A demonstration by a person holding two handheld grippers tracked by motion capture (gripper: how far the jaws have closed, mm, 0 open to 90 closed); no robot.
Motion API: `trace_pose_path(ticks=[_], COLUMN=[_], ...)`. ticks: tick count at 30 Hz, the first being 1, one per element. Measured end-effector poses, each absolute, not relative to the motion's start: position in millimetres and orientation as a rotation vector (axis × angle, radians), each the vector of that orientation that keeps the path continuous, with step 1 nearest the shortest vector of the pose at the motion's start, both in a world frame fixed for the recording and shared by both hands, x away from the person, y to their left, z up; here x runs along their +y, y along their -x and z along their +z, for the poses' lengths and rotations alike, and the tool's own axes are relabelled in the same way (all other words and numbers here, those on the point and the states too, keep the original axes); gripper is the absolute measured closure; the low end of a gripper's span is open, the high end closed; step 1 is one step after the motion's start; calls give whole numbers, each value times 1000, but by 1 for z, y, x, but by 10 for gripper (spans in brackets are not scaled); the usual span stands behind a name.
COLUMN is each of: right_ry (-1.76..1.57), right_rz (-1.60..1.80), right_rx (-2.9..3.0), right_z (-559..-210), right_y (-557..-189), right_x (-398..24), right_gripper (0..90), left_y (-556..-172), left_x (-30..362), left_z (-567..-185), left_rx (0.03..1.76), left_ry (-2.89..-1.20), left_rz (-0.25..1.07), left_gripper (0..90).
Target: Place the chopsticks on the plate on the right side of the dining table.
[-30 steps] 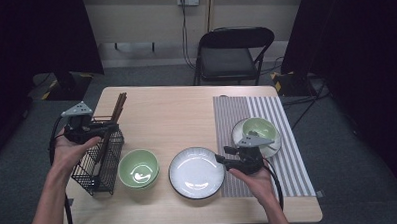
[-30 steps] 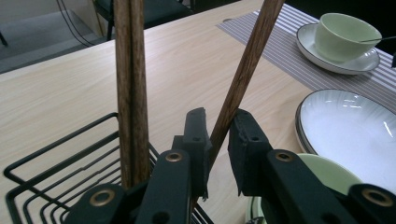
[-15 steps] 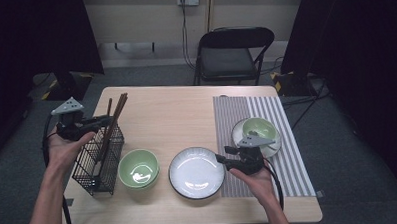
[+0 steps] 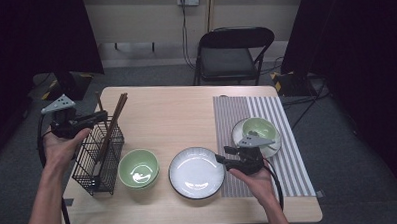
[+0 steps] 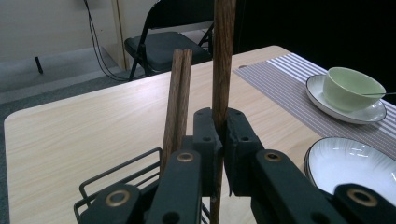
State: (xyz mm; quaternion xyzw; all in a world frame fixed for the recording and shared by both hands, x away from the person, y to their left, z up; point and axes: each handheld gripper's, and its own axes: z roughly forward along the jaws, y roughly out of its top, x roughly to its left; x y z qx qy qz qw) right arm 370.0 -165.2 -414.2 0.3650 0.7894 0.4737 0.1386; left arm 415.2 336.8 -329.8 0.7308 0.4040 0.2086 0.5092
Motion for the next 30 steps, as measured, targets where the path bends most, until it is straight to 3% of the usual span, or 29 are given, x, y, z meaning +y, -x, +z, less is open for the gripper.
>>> trace_pose_path(ticks=[10,30], right_ry=[-1052,-1056], right_rz=[1374,1368], right_rx=[2282,2284], right_z=[-413,-414], right_y=[-370,-370], right_x=[-165,-164], right_gripper=[505,498], left_y=[-412,-413], left_x=[343,345], left_z=[-317,-296], left_rx=[949,958], left_ry=[-1724,-1633], left_rz=[556,534], left_gripper=[844,845])
